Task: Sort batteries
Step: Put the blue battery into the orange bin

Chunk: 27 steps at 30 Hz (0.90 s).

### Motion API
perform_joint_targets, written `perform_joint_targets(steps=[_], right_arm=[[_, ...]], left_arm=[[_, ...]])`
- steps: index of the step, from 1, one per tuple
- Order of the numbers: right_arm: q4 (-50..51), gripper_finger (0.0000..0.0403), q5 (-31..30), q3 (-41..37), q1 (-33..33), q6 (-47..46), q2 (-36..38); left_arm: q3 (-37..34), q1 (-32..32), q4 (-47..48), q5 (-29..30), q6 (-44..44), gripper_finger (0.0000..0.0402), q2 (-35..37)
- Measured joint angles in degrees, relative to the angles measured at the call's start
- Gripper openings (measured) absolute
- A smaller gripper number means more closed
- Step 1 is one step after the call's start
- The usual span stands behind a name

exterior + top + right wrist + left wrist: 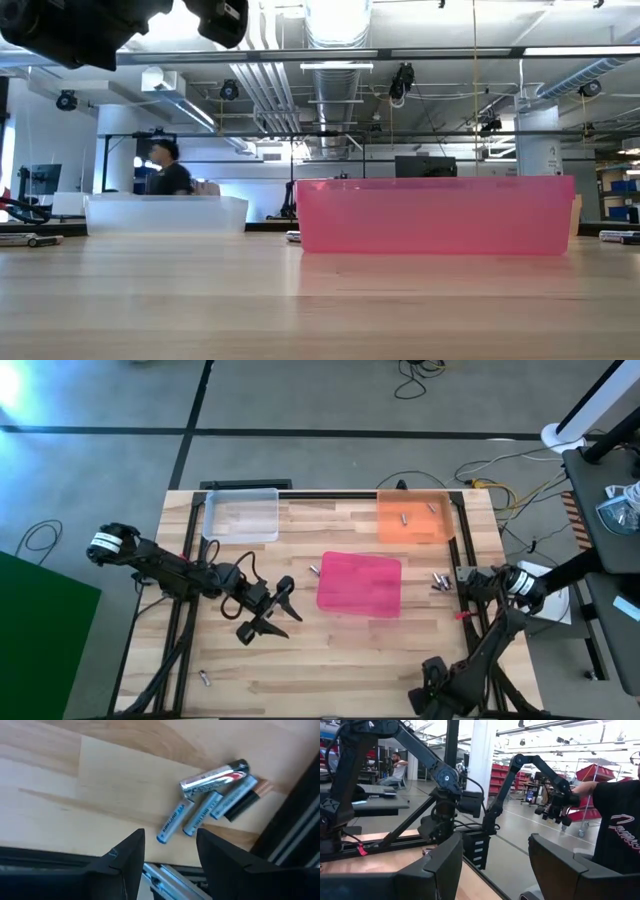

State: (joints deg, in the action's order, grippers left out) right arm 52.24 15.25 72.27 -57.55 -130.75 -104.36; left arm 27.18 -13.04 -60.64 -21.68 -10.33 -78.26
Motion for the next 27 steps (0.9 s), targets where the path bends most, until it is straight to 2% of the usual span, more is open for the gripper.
perform_joint_targets(steps=[9, 20, 27], right_arm=[[-5.0, 0.0148, -0.4, -3.7, 0.0, -0.7, 0.0], [-10.6, 0.0139, -0.5, -6.1, 0.3, -2.3, -0.2], [-11.8, 0.0110, -1.3, -6.2, 0.7, -1.7, -0.2]], left_arm=[[0.5, 0.0, 0.2, 0.1, 0.0, 0.0204, 0.0], [1.0, 0.0, 0.5, 0.1, 2.2, 0.0204, 0.0], [0.9, 0.0, 0.8, 0.1, 2.2, 0.0204, 0.0]])
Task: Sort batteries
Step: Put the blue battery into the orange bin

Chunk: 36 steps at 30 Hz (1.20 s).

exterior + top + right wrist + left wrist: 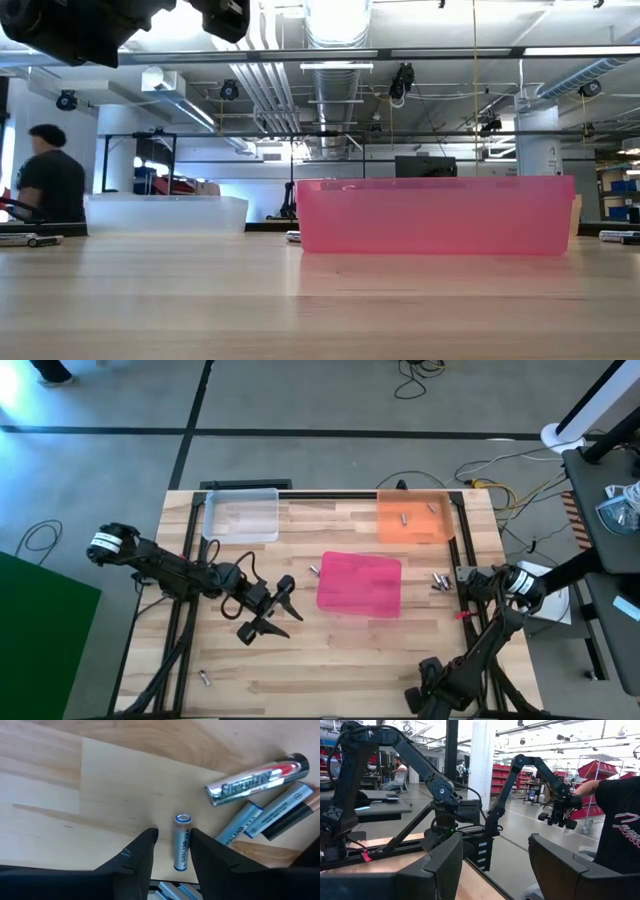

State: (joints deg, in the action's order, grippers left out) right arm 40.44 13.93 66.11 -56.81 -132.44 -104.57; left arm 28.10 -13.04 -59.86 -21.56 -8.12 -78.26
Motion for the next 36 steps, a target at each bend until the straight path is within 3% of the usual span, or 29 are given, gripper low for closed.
perform_joint_targets(steps=[14, 23, 30, 36], right_arm=[[-1.6, 0.0021, -3.4, 0.0, 0.7, 4.2, 0.0], [2.6, 0.0022, -9.6, 4.6, 7.3, 17.0, 2.8], [19.7, 0.0022, -16.7, 5.8, 16.1, 30.2, 13.2], [35.2, 0.0022, -27.2, 5.3, 26.4, 38.9, 24.0]], left_arm=[[-0.1, 0.0, 1.0, 0.0, 0.0, 0.0204, 0.0], [0.0, 0.0, 1.7, 0.0, 0.0, 0.0204, 0.0], [0.0, 0.0, 8.1, 0.0, -0.1, 0.0204, 0.0], [0.0, 0.0, 18.4, 1.1, -0.3, 0.0204, 0.1]])
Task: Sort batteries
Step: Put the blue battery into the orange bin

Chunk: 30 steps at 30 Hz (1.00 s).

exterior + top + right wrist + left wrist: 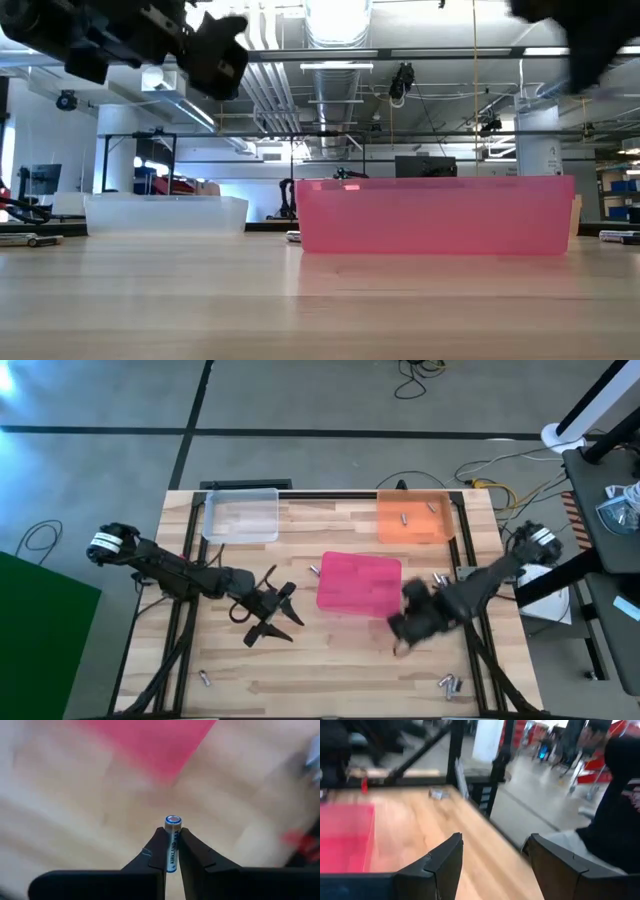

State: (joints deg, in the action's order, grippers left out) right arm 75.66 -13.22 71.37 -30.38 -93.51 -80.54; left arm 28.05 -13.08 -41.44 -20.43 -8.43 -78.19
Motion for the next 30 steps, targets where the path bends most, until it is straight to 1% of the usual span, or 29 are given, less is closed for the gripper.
perform_joint_targets(steps=[4, 9, 11, 13, 17, 21, 23, 26, 27, 30], right_arm=[[3.4, 0.0022, -6.9, -1.5, 10.9, 8.6, 6.0], [2.6, 0.0022, -12.6, -3.0, 29.0, 23.9, 9.5], [0.0, 0.0022, -13.0, -3.6, 37.1, 30.6, 9.9], [-4.7, 0.0022, -12.8, -4.4, 44.4, 37.4, 10.0], [-16.4, 0.0022, -10.4, -5.8, 55.5, 47.0, 8.5], [-22.2, 0.0022, -10.2, -6.6, 62.0, 50.7, 5.0], [-24.6, 0.0022, -8.3, -7.6, 64.2, 51.4, 3.1], [-28.3, 0.0022, -2.6, -9.8, 66.8, 52.7, -0.2], [-29.0, 0.0022, -1.7, -10.4, 67.7, 53.0, -1.4], [-30.2, 0.0022, -1.4, -11.7, 70.3, 53.6, -4.6]], left_arm=[[0.0, 0.0, 4.3, 0.5, -0.5, 0.0204, 0.0], [-0.1, 0.0, 4.4, 1.0, 0.1, 0.0204, 0.0], [-0.1, 0.0, 4.4, 1.1, 0.0, 0.0204, 0.0], [-0.1, -0.1, 4.8, 1.1, -0.6, 0.0204, 0.0], [-0.1, -0.9, 6.9, 1.1, -3.5, 0.0204, 0.0], [-0.1, -3.8, 7.4, 1.1, -5.7, 0.0204, 0.2], [0.0, -5.8, 7.2, 1.0, -6.3, 0.0203, 0.6], [0.1, -8.9, 4.6, 1.8, -7.1, 0.0194, 1.9], [0.1, -10.0, 3.8, 2.1, -7.2, 0.0189, 2.7], [0.1, -13.3, 3.4, 4.5, -7.8, 0.0171, 5.7]])
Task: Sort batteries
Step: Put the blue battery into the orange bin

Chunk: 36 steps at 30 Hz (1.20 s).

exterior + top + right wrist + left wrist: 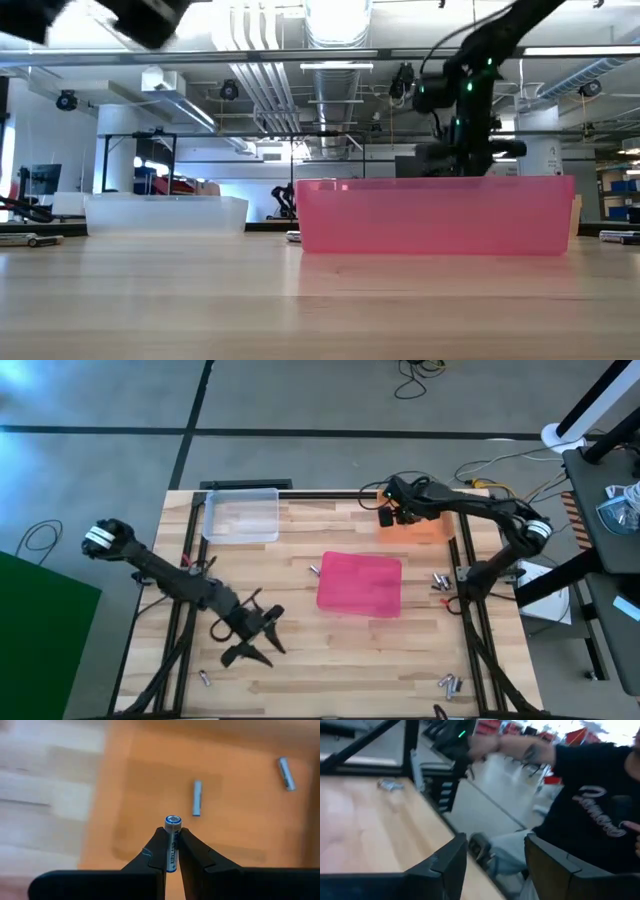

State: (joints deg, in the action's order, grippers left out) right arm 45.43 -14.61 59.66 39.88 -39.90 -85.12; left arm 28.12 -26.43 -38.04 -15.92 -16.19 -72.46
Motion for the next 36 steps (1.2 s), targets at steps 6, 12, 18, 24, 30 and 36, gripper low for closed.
perform_joint_targets(steps=[6, 12, 18, 24, 30, 36], right_arm=[[-4.7, 0.0022, -0.1, -1.5, 3.8, 1.4, -3.4], [-7.0, 0.0023, 1.6, -2.3, 6.0, 3.1, -8.0], [-9.7, 0.0031, 0.6, -2.4, 6.6, 0.6, -12.5], [-8.3, 0.0105, 2.5, -2.7, 6.7, 0.1, -10.4], [-8.4, 0.0199, -0.1, -2.7, 5.3, 4.7, 0.5], [-5.3, 0.0242, -2.4, -2.9, 4.5, 9.7, 10.5]], left_arm=[[-0.1, -8.1, 2.5, 7.8, -2.4, 0.0154, 6.1], [0.2, -15.9, 2.4, 16.3, -2.7, 0.0153, 8.8], [0.3, -20.7, -0.5, 24.2, 1.2, 0.0153, 8.9], [0.3, -20.5, -3.2, 29.5, 5.1, 0.0153, 8.4], [0.3, -18.8, -4.6, 30.0, 5.2, 0.0153, 8.1], [-1.3, -10.3, -6.3, 34.6, 7.3, 0.0153, 8.3]])
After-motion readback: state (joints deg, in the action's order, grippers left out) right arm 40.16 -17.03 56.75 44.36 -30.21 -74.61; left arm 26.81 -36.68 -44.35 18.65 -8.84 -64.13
